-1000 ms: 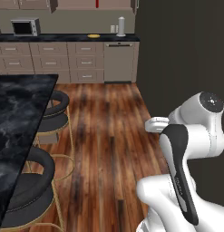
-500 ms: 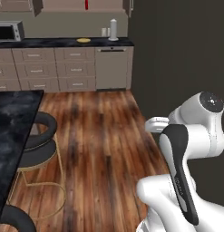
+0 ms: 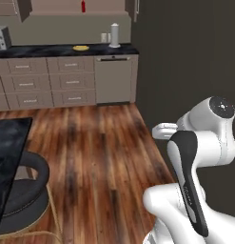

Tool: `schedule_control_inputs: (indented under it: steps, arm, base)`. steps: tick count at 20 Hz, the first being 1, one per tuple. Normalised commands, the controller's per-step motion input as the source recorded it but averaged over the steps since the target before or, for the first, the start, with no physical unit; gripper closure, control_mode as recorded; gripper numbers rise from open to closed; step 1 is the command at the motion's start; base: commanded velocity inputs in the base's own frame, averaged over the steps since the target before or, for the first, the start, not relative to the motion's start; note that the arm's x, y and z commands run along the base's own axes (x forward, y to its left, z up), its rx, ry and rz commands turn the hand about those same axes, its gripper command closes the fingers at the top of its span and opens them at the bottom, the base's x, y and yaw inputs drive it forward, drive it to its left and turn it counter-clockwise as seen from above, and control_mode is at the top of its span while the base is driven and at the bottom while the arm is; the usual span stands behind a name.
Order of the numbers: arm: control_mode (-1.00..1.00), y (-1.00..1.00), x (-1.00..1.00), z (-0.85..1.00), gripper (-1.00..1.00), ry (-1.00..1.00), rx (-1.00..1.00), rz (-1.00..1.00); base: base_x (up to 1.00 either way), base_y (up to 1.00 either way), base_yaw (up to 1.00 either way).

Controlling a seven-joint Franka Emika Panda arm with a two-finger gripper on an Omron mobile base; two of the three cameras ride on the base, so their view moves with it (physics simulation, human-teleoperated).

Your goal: Move the hot dog bun to the plate on the dining table and place the condiment next to that plate. Then navigate to the fridge and take the sausage and place it on the plate as well.

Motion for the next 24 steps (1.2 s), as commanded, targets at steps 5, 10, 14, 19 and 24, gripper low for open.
schedule_control_inputs:
  steps: [5, 10, 14, 19, 24]
  arm:
    - [1.00, 0.00, 0.00, 0.00, -1.00, 0.00, 0.00, 0.00]
    - [1.00, 0.00, 0.00, 0.00, -1.00, 0.00, 0.00, 0.00]
    - [1.00, 0.00, 0.00, 0.00, -1.00, 0.00, 0.00, 0.00]
    - [1.00, 0.00, 0.00, 0.00, -1.00, 0.00, 0.00, 0.00]
    - [1.00, 0.00, 0.00, 0.00, -1.00, 0.00, 0.00, 0.00]
  base:
    - [1.00, 0.00, -0.05]
    - [1.00, 0.00, -0.05]
    - [1.00, 0.08, -0.09]
    - [1.00, 0.29, -0.14]
    - [1.00, 0.53, -0.13]
